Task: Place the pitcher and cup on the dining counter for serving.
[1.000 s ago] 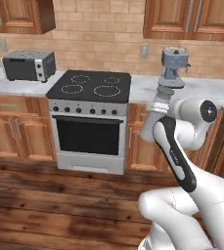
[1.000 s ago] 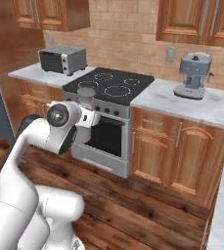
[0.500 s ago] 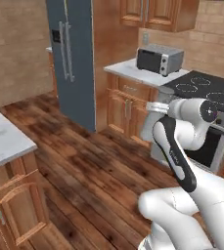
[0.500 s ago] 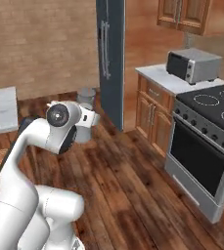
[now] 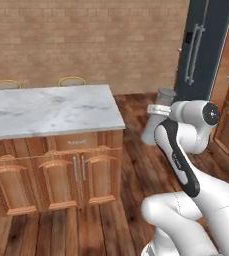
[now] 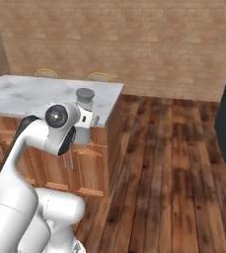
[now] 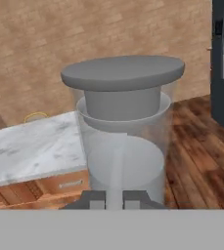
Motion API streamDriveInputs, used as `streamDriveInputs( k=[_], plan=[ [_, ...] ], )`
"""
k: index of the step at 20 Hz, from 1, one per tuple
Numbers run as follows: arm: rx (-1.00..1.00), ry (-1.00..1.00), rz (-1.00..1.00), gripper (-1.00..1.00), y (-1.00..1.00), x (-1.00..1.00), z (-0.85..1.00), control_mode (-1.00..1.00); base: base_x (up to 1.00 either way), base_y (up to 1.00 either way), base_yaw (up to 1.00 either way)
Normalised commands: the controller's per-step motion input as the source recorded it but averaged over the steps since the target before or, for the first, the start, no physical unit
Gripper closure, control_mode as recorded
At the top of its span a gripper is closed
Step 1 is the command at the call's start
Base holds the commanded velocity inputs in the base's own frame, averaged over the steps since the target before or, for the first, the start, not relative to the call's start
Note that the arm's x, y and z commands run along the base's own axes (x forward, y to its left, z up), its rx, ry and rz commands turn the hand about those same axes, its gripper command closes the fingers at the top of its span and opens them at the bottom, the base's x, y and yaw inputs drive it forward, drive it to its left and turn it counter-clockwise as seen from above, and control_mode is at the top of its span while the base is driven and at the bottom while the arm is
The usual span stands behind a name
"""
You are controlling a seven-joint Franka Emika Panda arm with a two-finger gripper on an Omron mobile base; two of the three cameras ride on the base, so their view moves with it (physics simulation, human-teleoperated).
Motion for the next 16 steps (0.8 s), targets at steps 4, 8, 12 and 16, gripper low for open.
streamDriveInputs(
  k=[4,8,12,16],
  plan=[
    [0.00,0.00,0.00,1.00,0.00,0.00,0.00,1.00,0.90,0.17,0.66],
    [0.00,0.00,0.00,1.00,0.00,0.00,0.00,1.00,1.00,0.13,0.53],
    [0.00,0.00,0.00,1.00,0.00,0.00,0.00,1.00,0.99,0.00,0.24],
    [0.00,0.00,0.00,1.00,0.00,0.00,0.00,1.00,0.81,0.00,0.01]
  ],
)
